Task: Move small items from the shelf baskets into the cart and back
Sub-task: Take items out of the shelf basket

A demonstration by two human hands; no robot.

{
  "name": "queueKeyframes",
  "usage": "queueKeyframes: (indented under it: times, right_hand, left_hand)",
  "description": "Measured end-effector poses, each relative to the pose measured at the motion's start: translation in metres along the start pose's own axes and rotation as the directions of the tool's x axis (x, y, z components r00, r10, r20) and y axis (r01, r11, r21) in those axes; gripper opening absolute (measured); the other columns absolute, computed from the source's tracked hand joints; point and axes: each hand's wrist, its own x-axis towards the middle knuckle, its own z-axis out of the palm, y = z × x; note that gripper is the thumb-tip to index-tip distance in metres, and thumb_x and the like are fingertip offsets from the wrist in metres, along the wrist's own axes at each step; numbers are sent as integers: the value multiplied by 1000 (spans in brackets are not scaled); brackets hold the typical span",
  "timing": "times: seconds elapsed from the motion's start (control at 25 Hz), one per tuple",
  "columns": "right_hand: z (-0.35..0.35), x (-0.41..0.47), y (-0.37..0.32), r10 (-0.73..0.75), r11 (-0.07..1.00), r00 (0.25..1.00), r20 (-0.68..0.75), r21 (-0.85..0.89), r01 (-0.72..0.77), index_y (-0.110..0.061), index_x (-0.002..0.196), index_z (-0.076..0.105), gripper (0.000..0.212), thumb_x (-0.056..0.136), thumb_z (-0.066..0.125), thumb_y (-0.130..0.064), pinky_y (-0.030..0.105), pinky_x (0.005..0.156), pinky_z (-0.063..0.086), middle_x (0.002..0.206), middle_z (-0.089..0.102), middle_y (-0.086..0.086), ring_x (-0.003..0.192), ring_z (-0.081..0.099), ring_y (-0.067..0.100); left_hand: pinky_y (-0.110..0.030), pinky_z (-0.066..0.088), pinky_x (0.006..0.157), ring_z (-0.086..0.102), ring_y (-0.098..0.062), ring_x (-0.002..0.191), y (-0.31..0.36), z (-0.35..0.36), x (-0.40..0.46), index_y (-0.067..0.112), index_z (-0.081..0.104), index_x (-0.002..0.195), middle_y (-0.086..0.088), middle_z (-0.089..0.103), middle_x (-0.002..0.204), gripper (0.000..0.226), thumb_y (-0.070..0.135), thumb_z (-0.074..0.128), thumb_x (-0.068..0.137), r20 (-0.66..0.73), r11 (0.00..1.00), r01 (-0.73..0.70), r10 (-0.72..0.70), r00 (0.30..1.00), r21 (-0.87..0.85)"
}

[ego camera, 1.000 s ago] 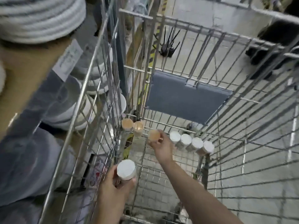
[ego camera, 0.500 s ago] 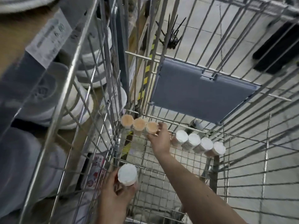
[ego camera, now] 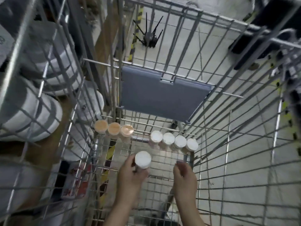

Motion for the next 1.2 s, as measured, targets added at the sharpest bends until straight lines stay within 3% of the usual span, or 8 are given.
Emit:
queueKeyframes:
  times: [0.16, 0.32, 0.48, 0.64, 0.68, 0.8, 0.96, 1.2]
  right_hand:
    - [-12, 5, 46, 233, 960, 964, -127, 190, -207, -4, 97, 66, 13, 87, 60, 2, 32, 84, 46, 98, 67, 16, 93, 61, 26]
    - [-7, 11, 70, 303, 935, 942, -143, 236, -265, 0, 101, 68, 20, 85, 58, 7, 6, 69, 43, 98, 68, 18, 93, 62, 24]
    - [-13, 11, 70, 335, 919, 907, -257, 302, -254, -9, 87, 64, 24, 84, 55, 13, -1, 61, 41, 85, 66, 12, 62, 60, -9]
    - [-11, 3, 73, 397, 886, 863, -312, 377, -271, -24, 77, 63, 31, 85, 57, 5, -1, 62, 42, 84, 68, 8, 62, 60, -9]
    - [-11, 3, 72, 413, 875, 858, -305, 396, -280, -25, 76, 63, 33, 86, 56, 6, -1, 62, 42, 84, 68, 8, 63, 60, -10]
    - [-14, 3, 64, 407, 871, 870, -278, 405, -278, -19, 82, 65, 25, 88, 56, 4, 7, 70, 45, 89, 68, 8, 81, 64, 7]
    - [-20, -4, 50, 338, 903, 920, -201, 344, -257, -8, 96, 63, 19, 89, 50, 5, 30, 90, 43, 97, 66, 9, 97, 60, 25]
    - [-49, -37, 6, 164, 985, 985, 54, 51, -167, -6, 107, 62, 19, 92, 52, -3, 23, 84, 39, 99, 62, 2, 98, 57, 19]
  left_hand:
    - [-22, 52, 83, 60, -8, 99, -6, 74, 17, 21, 62, 114, 2, 60, 108, 52, 4, 80, 69, 138, 992, -94, 82, 987, 89]
    - [-20, 48, 80, 59, -5, 95, -16, 130, 31, 26, 62, 119, 10, 62, 104, 54, 12, 79, 70, 208, 962, -161, 115, 971, 219]
    - [-32, 51, 84, 62, -13, 97, -20, 160, 46, 25, 63, 112, 7, 65, 105, 48, 14, 78, 69, 122, 963, -105, 76, 990, 250]
    - [-7, 46, 74, 57, 6, 85, -20, 172, 45, 16, 58, 116, 5, 58, 107, 53, 3, 79, 69, 147, 977, -84, 55, 988, 197]
    - [-7, 46, 75, 54, 8, 85, -21, 172, 45, 14, 58, 117, 3, 58, 108, 55, 3, 79, 68, 154, 978, -75, 45, 987, 195]
    - [-34, 49, 93, 56, -11, 104, -26, 164, 43, 15, 58, 120, 0, 59, 114, 58, 10, 81, 67, 180, 978, -44, 7, 984, 204]
    - [-24, 43, 93, 56, -13, 110, -15, 120, 28, 11, 60, 119, 0, 61, 116, 37, 11, 69, 83, 233, 955, 1, -73, 970, 296]
    - [-27, 47, 90, 59, -18, 106, 17, 3, -24, 16, 59, 121, -2, 63, 120, 29, 26, 54, 93, 235, 736, -38, -166, 958, 675]
